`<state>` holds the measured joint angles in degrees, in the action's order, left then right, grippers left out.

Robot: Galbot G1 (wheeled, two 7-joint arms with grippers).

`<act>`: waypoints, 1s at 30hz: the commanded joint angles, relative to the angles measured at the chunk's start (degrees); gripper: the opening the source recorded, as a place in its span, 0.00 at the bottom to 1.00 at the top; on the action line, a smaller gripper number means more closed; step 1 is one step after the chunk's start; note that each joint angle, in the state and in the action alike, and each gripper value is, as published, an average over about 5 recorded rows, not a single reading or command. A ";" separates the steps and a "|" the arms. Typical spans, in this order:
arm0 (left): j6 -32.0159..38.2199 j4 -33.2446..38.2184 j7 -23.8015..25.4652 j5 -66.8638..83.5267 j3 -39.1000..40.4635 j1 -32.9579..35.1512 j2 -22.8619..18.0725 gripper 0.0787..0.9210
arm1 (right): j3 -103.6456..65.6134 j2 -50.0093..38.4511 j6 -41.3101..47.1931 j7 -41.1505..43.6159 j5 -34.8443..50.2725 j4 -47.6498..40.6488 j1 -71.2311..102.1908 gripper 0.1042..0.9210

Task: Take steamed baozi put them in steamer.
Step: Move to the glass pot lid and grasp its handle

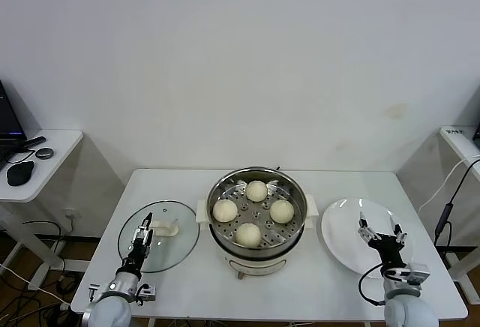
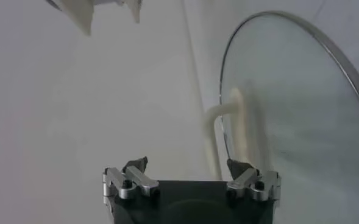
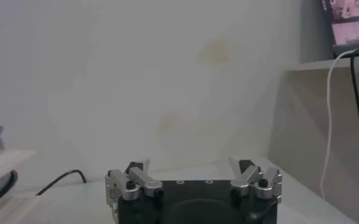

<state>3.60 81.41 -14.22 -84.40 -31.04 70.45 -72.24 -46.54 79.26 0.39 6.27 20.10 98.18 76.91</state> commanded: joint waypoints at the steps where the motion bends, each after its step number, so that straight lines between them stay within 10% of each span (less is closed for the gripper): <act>1: -0.53 -3.99 -0.31 -0.36 0.06 -3.02 0.18 0.88 | -0.29 0.47 -0.37 -0.23 -0.82 -0.30 0.47 0.88; 30: -5.22 -8.02 4.26 8.64 3.15 -9.42 0.12 0.88 | -0.73 1.85 -1.60 -0.04 -2.52 -1.92 1.11 0.88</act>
<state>-0.63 75.49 -10.61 -78.13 -28.29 62.54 -71.98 -47.26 81.03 -1.09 6.18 17.77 96.34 77.91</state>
